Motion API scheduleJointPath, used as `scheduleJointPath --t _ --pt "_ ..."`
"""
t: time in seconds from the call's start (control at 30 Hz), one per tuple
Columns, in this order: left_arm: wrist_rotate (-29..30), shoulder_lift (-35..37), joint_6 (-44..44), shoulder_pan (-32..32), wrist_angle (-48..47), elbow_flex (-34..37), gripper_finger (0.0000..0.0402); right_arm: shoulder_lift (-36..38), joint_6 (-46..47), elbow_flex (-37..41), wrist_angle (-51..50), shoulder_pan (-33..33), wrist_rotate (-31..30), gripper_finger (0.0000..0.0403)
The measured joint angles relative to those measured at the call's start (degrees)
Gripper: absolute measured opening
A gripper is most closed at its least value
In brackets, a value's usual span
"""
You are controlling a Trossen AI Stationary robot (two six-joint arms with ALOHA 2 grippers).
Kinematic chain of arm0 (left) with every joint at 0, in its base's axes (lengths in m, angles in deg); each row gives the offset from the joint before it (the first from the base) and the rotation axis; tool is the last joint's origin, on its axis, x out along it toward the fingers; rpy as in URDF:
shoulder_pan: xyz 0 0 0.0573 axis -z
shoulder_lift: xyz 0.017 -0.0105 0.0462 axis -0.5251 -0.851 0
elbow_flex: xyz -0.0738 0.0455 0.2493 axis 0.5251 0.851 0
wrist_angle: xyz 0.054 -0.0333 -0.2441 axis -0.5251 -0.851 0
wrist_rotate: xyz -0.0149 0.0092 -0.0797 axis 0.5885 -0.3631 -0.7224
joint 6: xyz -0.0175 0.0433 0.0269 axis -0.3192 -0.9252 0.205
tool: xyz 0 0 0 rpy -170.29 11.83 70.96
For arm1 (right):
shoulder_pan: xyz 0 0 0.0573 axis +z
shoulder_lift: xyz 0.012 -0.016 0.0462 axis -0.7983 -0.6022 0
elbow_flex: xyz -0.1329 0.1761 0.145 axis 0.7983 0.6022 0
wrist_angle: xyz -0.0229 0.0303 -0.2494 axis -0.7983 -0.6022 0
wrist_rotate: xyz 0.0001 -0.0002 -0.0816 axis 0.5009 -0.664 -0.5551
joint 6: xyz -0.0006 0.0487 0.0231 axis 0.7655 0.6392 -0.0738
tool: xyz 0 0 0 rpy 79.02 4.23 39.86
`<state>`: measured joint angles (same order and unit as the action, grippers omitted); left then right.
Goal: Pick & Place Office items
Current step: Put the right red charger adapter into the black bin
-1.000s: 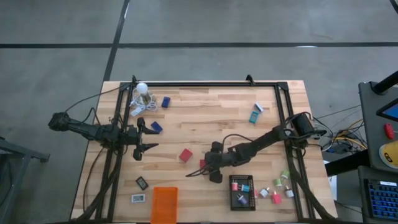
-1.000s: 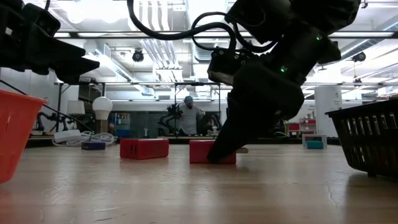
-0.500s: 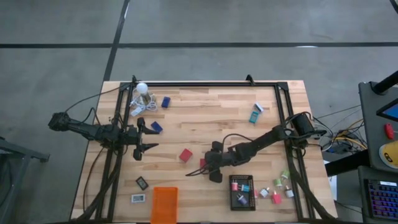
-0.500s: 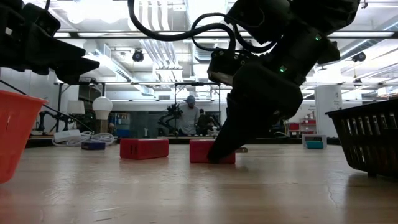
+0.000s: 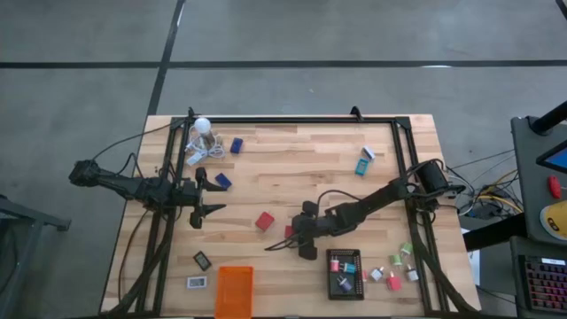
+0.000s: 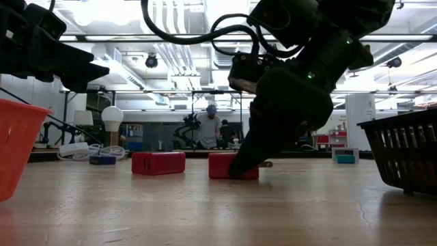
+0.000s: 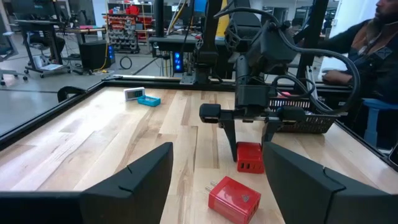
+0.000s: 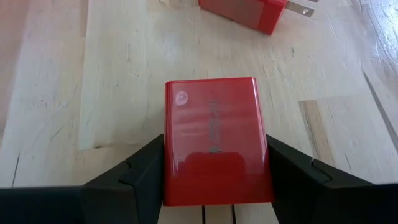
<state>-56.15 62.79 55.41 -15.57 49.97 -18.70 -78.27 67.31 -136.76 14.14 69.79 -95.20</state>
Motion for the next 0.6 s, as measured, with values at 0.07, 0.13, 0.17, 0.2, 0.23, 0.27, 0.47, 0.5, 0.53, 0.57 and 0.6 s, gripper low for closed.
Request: scheduleJointPath --t 0.07,0.13,0.17,0.2,0.23,0.27,0.47,0.5,0.53,0.57,0.6 --pt "0.0 0.0 -0.02 0.02 -0.02 0.0 0.0252 1.12 0.16 0.16 -1.46 0.0 0.45 0.0216" --pt "-0.02 0.0 0.0 0.02 -0.02 0.0 0.0252 2.74 0.17 0.18 -2.36 0.09 0.53 0.0216" --pt "0.0 0.0 0.0 0.0 -0.01 0.0 0.0252 3.5 0.17 0.18 -2.78 0.13 0.49 0.0216" --pt "-0.02 0.0 0.0 0.01 -0.01 0.01 0.0252 4.42 0.17 0.14 -3.32 0.13 0.47 0.0217" --pt "-0.02 0.03 0.0 0.01 -0.02 0.0 0.0252 5.06 0.19 0.12 -4.06 0.13 0.46 0.0217" --pt "0.0 0.04 0.0 0.02 0.0 0.0 0.0252 5.44 0.17 0.12 -4.65 0.1 0.49 0.0217" --pt "0.01 -0.06 0.0 0.0 0.0 0.02 0.0252 9.25 8.18 0.05 -7.76 0.2 3.01 0.0217" --pt "0.0 -0.14 -0.02 0.01 -0.01 0.01 0.0252 9.99 10.57 0.05 -8.33 0.2 3.66 0.0217" --pt "0.0 -0.17 -0.02 0.02 -0.02 0.0 0.0253 10.65 12.94 0.05 -8.79 0.2 4.13 0.0217" --pt "0.0 -0.15 0.0 0.02 0.0 0.0 0.0253 11.45 15.36 0.05 -9.67 0.2 4.55 0.0217" --pt "0.0 -0.18 -0.02 0.0 -0.02 0.02 0.0253 12.21 17.96 0.05 -10.79 0.2 4.96 0.0217"
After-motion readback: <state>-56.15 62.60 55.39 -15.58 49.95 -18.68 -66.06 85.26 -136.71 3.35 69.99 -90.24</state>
